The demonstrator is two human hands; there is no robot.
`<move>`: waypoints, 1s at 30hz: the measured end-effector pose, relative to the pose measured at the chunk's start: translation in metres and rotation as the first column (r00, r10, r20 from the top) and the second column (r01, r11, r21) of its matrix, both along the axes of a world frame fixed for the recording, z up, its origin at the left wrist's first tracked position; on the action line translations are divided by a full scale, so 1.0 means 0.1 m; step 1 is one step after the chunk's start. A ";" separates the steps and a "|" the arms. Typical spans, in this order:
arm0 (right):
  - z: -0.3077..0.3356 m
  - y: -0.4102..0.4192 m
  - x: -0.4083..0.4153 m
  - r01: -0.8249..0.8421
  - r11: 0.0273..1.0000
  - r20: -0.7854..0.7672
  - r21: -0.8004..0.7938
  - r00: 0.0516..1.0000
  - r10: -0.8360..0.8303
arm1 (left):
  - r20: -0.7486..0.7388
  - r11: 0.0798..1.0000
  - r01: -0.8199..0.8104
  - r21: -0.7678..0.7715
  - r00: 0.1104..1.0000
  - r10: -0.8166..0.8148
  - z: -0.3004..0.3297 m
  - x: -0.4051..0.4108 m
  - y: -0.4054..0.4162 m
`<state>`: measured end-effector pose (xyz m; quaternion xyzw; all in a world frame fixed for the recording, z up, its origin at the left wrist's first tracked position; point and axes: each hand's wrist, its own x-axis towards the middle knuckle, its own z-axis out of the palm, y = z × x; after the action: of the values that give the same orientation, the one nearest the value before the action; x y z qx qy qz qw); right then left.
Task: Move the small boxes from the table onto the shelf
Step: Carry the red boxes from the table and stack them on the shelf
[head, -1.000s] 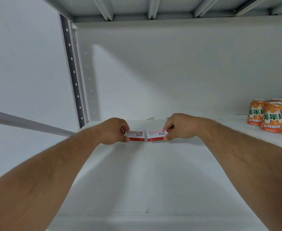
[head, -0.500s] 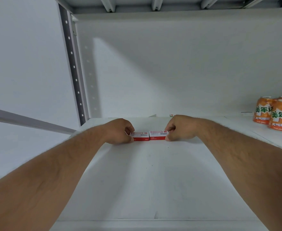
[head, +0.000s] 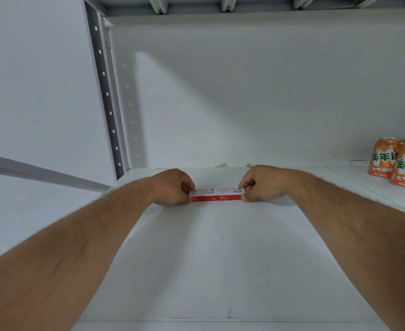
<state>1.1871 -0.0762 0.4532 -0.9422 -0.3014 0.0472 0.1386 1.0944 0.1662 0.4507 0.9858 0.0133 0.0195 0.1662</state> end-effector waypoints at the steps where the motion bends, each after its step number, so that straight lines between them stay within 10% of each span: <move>1: -0.01 0.00 0.01 0.007 1.000 -0.006 0.001 1.000 -0.007 | 0.001 1.000 0.001 0.001 1.000 -0.001 0.00 0.00 0.00; 30: 0.15 -0.15 -1.01 0.141 0.972 0.114 -0.186 0.986 -0.121 | -0.011 0.965 -0.051 0.258 0.998 0.056 0.11 -0.77 -0.29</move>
<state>1.0857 -0.0914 0.4679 -0.9702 -0.2390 0.0188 0.0339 1.0173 0.1372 0.4613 0.9985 0.0389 0.0166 0.0358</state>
